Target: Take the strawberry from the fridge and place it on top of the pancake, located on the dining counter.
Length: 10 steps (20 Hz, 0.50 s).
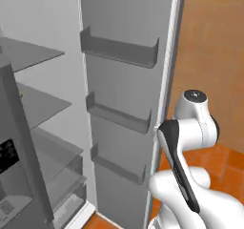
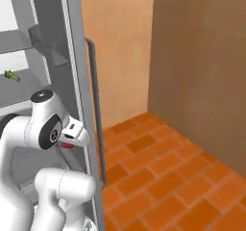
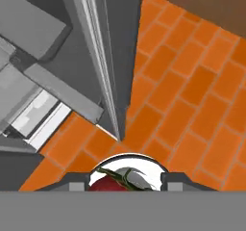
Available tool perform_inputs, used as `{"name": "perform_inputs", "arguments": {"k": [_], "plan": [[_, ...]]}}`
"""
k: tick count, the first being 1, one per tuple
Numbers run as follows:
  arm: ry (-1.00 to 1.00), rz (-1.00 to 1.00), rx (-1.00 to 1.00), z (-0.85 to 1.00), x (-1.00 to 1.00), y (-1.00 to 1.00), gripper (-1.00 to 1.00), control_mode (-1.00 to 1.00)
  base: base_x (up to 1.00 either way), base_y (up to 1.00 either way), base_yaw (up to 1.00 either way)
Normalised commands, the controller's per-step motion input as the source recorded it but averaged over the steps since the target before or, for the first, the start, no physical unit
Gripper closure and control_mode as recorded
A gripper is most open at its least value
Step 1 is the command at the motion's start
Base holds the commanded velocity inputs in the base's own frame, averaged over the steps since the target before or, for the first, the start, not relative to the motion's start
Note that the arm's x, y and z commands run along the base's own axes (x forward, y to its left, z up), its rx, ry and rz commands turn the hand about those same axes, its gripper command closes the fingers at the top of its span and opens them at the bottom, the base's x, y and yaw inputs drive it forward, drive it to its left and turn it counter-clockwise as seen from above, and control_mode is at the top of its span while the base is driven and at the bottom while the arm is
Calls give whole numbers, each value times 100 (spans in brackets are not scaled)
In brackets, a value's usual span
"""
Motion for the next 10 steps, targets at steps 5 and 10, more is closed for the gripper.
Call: {"name": "perform_inputs", "arguments": {"k": [5,10], "plan": [[0,0,0,0,0,0,100,100,-27,-35,-81],[0,0,0,0,0,0,100,100,-2,-76,-77]]}}
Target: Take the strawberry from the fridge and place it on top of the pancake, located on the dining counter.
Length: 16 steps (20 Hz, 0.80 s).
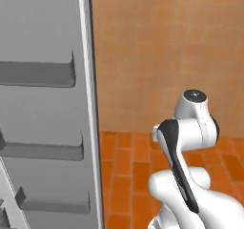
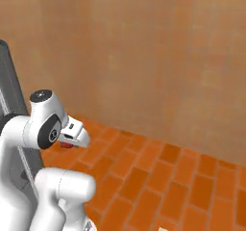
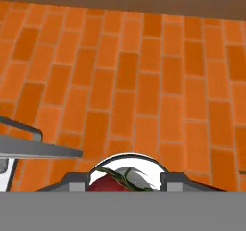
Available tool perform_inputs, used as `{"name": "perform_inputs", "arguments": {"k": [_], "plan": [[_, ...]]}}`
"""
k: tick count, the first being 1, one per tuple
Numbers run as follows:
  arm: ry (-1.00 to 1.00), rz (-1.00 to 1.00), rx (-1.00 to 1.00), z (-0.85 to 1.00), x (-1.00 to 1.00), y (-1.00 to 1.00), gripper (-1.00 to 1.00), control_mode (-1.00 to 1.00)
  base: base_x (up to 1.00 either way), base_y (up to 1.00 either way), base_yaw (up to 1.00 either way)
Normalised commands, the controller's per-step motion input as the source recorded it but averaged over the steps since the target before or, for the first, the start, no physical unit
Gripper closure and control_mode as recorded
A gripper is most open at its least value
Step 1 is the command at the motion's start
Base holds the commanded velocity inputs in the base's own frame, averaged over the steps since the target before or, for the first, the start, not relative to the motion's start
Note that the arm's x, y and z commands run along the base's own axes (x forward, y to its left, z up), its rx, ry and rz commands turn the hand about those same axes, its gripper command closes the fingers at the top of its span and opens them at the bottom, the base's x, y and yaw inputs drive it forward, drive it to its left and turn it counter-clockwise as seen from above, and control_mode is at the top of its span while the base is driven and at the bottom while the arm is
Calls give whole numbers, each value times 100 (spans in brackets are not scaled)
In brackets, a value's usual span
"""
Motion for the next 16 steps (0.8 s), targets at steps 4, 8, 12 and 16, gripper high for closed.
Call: {"name": "perform_inputs", "arguments": {"k": [4,8,12,16], "plan": [[0,0,0,0,0,0,100,100,61,-70,-62],[0,0,0,0,0,0,100,100,100,-48,-39],[0,0,0,0,0,0,100,100,100,-57,-30],[0,0,0,0,0,0,100,100,90,-85,-42]]}}
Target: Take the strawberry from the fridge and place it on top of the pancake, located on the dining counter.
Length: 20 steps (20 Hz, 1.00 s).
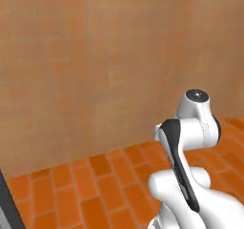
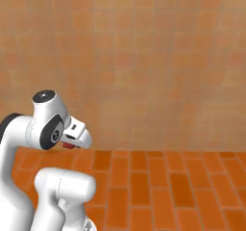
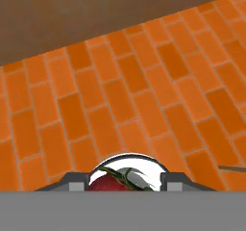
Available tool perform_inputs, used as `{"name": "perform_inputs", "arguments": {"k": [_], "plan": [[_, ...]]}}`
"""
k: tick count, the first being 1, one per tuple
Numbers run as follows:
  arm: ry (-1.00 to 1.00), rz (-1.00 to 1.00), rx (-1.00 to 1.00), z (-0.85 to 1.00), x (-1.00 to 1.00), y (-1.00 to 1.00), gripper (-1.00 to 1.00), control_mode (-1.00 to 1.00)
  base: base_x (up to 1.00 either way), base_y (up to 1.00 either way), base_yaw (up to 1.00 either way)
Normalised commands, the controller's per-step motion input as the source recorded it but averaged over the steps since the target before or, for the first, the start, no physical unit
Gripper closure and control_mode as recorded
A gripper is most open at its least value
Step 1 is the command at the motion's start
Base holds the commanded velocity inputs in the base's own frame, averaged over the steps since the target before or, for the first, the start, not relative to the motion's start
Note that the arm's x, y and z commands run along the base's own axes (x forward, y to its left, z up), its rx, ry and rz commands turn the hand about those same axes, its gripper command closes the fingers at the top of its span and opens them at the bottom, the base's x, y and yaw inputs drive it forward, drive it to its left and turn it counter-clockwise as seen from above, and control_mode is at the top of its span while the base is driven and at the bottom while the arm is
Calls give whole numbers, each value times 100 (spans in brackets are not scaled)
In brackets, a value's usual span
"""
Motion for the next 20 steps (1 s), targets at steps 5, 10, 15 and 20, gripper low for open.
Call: {"name": "perform_inputs", "arguments": {"k": [5,10,15,20], "plan": [[0,0,0,0,0,0,100,100,100,-57,-34],[0,0,0,0,0,0,100,100,100,-16,-28],[0,0,0,0,0,0,100,100,100,-24,-34],[0,0,0,0,0,0,100,100,76,-52,-60]]}}
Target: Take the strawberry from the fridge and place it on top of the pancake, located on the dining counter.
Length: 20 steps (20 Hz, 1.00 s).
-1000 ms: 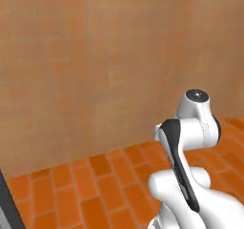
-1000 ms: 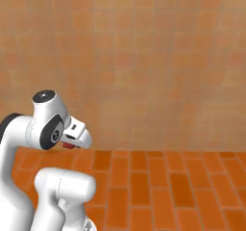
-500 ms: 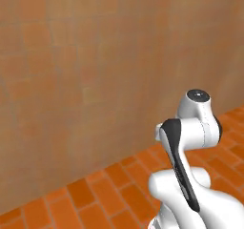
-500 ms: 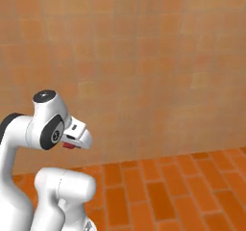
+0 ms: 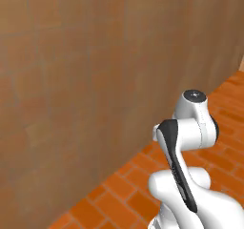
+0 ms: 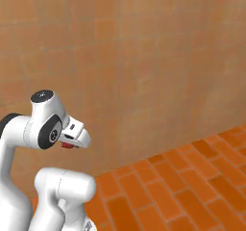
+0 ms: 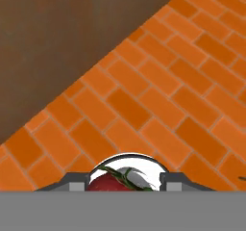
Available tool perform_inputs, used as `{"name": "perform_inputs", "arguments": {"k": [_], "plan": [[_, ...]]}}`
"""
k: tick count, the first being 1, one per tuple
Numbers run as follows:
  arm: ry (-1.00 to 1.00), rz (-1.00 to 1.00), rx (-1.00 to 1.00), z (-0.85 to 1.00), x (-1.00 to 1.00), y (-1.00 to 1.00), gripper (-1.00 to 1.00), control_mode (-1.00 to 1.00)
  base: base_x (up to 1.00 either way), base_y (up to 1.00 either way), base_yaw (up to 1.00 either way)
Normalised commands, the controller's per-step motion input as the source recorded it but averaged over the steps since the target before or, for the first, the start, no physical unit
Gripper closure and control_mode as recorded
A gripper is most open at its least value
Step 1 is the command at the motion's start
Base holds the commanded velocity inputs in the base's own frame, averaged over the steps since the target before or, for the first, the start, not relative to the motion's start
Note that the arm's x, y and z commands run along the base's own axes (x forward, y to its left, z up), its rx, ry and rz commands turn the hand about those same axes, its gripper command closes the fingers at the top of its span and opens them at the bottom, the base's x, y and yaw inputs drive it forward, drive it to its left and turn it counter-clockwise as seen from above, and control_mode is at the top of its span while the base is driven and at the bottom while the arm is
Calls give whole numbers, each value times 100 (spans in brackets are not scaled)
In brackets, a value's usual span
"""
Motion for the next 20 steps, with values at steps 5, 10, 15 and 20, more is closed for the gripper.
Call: {"name": "perform_inputs", "arguments": {"k": [5,10,15,20], "plan": [[0,0,0,0,0,0,100,100,29,-42,-78],[0,0,0,0,0,0,100,100,37,-33,-77],[0,0,0,0,0,0,100,100,53,-13,-76],[0,0,0,0,0,0,100,100,34,0,-84]]}}
